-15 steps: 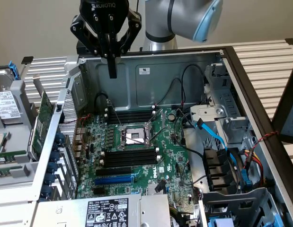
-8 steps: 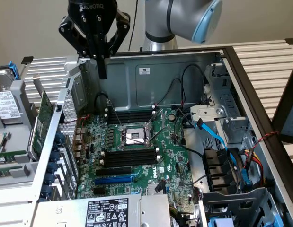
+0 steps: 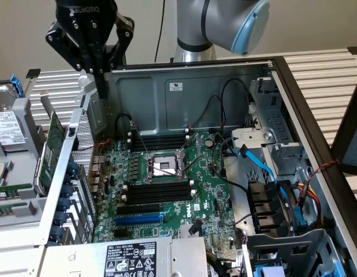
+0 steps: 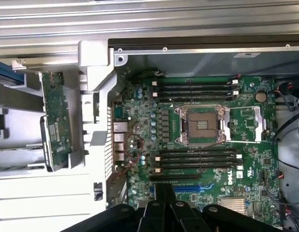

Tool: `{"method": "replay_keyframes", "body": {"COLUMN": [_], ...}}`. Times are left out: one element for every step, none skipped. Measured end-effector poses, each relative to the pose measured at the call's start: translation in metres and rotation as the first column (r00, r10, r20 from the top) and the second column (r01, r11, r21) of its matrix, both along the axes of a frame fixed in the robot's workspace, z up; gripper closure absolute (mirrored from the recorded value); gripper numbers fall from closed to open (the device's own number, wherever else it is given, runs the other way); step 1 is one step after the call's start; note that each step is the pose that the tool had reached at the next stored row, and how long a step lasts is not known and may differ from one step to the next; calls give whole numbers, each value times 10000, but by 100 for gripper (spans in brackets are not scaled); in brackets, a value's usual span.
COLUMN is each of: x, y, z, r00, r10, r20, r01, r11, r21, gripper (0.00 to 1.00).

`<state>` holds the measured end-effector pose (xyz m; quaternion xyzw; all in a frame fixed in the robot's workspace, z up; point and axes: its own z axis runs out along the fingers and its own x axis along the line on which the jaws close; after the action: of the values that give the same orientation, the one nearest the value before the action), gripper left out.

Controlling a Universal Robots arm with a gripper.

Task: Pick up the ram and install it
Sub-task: 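Reach for the ram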

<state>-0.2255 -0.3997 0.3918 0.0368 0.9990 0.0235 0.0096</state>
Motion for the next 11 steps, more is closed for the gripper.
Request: {"method": "replay_keyframes", "body": {"x": [-45,-90,-135,-180,-225,-272,-317,-362,-407,-452,-495], "y": [0,0,0,0,0,0,0,0,0,0,0], "z": [0,-1,-2,-3,-6,-8,-10,-13,-15,-17,-18], "r00": [10000,10000,10000,10000,10000,10000,10000,10000,10000,10000,10000], "r10": [0,1,1,0,0,1,1,1,0,1,4], "r20": [-15,-30,-39,-45,-45,-46,-45,-45,-46,-46,-46], "r01": [0,-1,-1,0,0,-1,-1,-1,0,-1,-4], "r11": [10000,10000,10000,10000,10000,10000,10000,10000,10000,10000,10000], "r21": [-1,-1,0,-1,-1,-1,0,0,-1,-1,-1], "gripper": [89,89,89,89,89,89,89,89,89,89,89]}}
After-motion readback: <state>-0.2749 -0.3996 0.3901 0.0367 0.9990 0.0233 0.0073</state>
